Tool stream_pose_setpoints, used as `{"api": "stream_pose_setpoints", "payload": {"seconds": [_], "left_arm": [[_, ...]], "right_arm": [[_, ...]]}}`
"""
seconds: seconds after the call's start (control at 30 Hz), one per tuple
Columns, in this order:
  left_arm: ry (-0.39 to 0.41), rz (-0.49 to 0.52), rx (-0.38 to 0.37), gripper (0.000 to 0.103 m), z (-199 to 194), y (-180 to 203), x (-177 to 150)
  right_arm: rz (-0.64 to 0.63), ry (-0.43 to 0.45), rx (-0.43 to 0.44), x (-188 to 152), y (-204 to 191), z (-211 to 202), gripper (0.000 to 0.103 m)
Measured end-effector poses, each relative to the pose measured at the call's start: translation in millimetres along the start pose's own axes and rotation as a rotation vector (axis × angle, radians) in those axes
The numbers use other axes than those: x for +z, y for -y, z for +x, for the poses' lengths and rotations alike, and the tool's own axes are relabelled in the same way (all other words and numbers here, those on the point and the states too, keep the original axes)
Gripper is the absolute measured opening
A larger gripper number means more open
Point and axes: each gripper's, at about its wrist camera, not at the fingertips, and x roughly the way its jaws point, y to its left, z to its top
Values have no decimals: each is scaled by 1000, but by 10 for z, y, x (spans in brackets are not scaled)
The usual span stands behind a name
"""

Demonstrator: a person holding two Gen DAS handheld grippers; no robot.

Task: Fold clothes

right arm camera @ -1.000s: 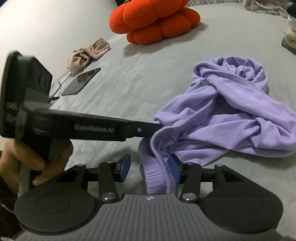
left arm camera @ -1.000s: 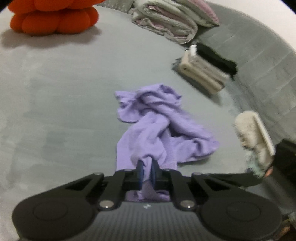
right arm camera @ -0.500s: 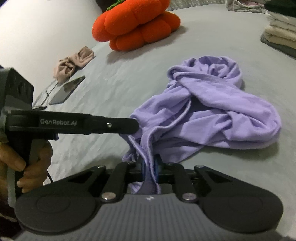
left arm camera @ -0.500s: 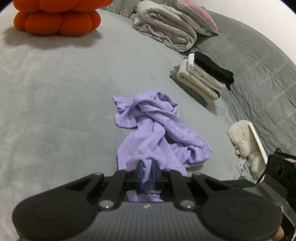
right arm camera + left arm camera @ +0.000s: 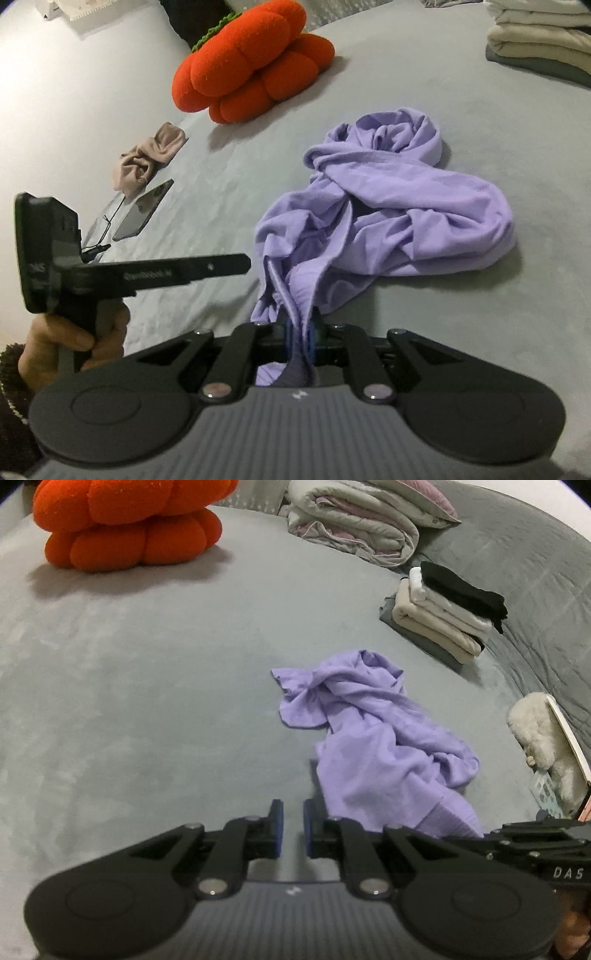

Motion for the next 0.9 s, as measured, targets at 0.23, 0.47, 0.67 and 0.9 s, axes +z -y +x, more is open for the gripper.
{"api": "stream_pose_setpoints", "payload": {"seconds": [0.23, 0.47, 0.67, 0.9], "left_arm": [[-10, -143, -197, 38, 2, -87, 46], [-39, -133, -235, 35, 190, 117, 27], [63, -99, -181, 2, 78, 175, 104], [242, -178, -149, 2, -182, -23, 277]], "right_arm": [[32, -8, -10, -13, 105, -15, 12], [41, -14, -25, -35, 138, 28, 19], [19, -20, -19, -41, 80, 49, 16], [-9, -35, 18, -50, -49, 107, 14]]}}
